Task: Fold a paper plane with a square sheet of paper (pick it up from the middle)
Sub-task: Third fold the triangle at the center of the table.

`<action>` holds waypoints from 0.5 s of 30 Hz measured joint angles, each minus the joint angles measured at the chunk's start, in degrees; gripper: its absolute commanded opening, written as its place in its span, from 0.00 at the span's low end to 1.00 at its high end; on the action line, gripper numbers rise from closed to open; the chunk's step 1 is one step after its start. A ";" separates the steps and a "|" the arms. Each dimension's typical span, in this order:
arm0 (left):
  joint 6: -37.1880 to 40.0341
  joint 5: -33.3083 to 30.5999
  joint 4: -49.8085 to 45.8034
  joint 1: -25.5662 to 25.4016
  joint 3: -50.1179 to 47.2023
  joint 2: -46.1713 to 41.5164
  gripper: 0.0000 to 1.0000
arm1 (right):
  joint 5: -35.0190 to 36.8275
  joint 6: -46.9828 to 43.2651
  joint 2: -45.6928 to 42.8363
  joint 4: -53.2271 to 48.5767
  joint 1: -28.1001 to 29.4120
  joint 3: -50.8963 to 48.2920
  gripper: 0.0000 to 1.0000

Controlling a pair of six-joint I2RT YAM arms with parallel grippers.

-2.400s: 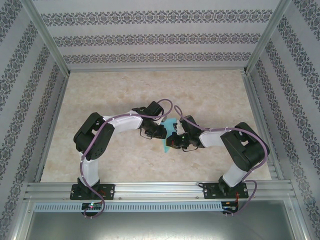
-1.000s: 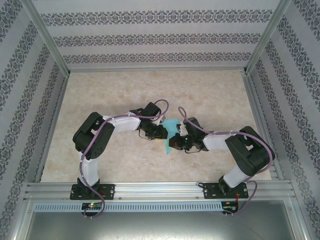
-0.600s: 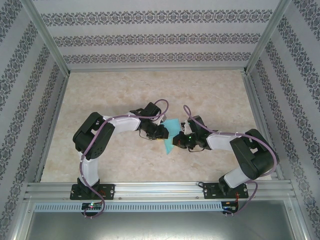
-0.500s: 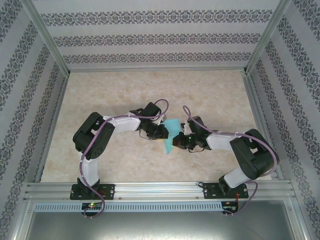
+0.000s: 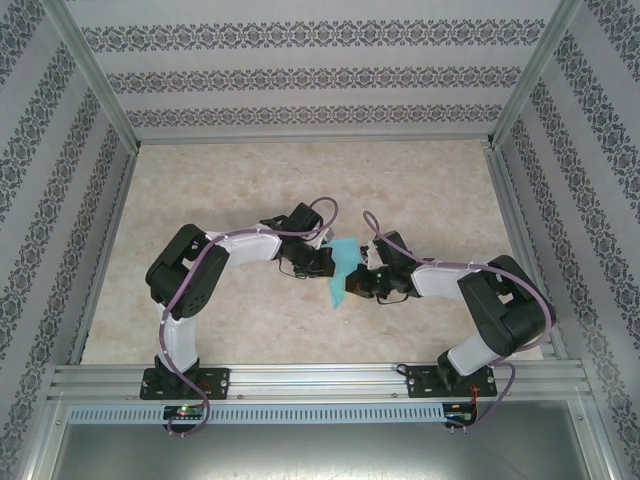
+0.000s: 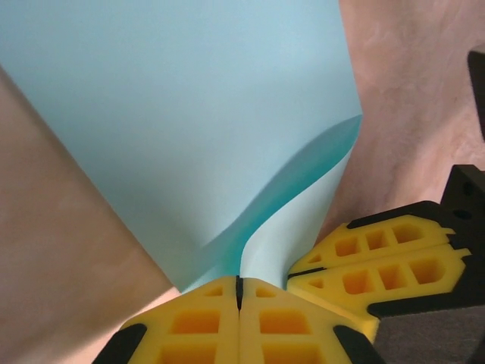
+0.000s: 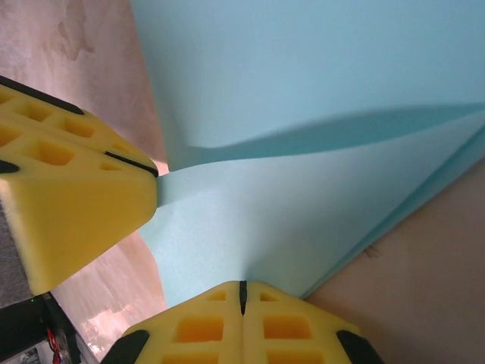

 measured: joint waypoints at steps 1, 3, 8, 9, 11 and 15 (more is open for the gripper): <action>0.15 0.00 -0.22 0.00 0.44 0.00 0.06 | 0.00 -0.15 0.20 -0.20 -0.11 0.24 0.00; 0.52 0.00 -0.44 0.00 1.14 0.00 0.06 | 0.02 -0.20 0.55 -0.20 -0.35 0.48 0.00; 1.49 -0.20 -1.53 0.00 2.58 0.66 0.05 | 0.02 -0.66 1.03 -0.20 -0.35 0.79 0.00; 1.66 -0.35 -1.70 0.00 2.82 0.94 0.05 | 0.02 -0.85 1.20 -0.20 -0.35 0.92 0.00; 1.99 -0.68 -2.40 0.00 3.48 1.64 0.06 | -0.02 -1.22 1.42 -0.35 -0.35 1.09 0.00; 2.99 -1.70 -3.39 0.00 4.72 3.19 0.05 | -0.09 -1.51 1.68 -0.44 -0.35 1.27 0.00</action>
